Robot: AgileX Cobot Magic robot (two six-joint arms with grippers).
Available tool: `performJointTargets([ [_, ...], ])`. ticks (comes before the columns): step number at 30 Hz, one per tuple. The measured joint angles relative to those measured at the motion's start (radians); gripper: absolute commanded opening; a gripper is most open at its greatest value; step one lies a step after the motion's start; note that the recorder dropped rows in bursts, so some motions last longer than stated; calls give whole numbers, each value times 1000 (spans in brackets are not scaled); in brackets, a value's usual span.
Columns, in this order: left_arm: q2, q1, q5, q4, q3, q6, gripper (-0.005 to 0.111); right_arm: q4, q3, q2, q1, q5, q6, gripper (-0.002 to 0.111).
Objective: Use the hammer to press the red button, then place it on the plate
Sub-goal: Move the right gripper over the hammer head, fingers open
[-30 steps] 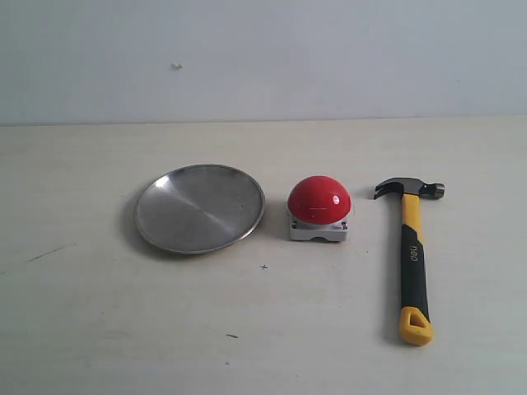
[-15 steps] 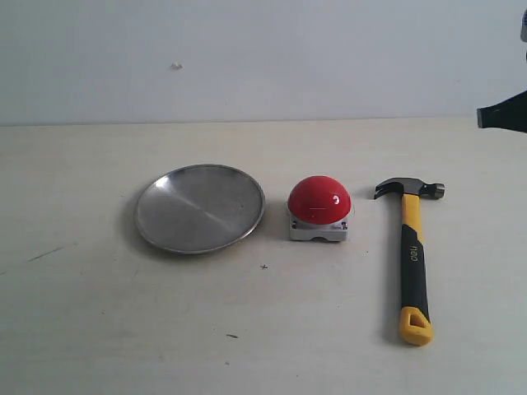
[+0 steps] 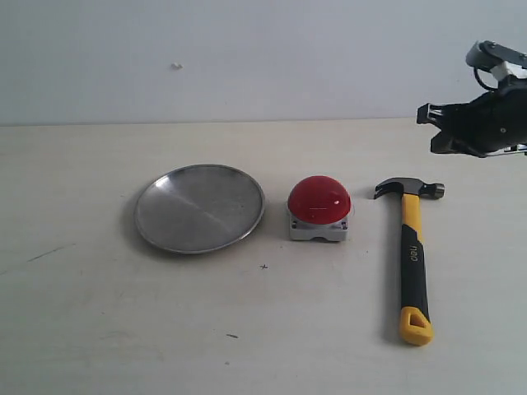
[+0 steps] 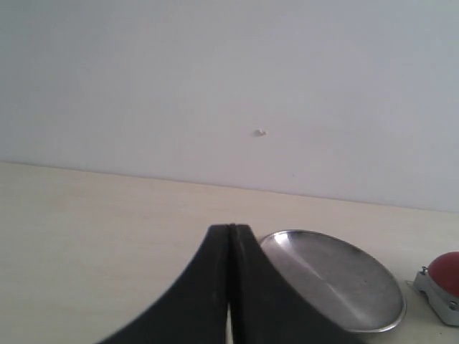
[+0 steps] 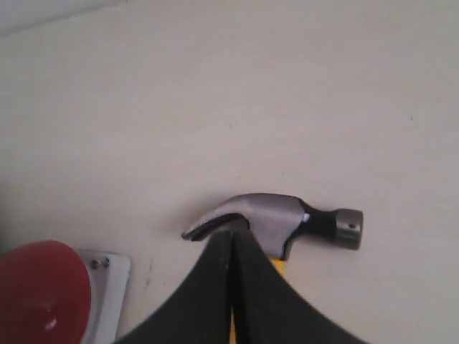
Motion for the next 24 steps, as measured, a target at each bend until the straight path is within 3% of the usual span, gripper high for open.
performJointTargets([
  [3,0,0,0,0,0,0,0,-369,-138,54,0,178,371,5],
  [7,0,0,0,0,0,0,0,-596,-264,113,0,331,572,12],
  [14,0,0,0,0,0,0,0,-641,-321,128,0,416,626,12],
  [17,0,0,0,0,0,0,0,-641,-321,146,0,450,636,22],
  [24,0,0,0,0,0,0,0,-662,-321,172,97,464,688,29],
])
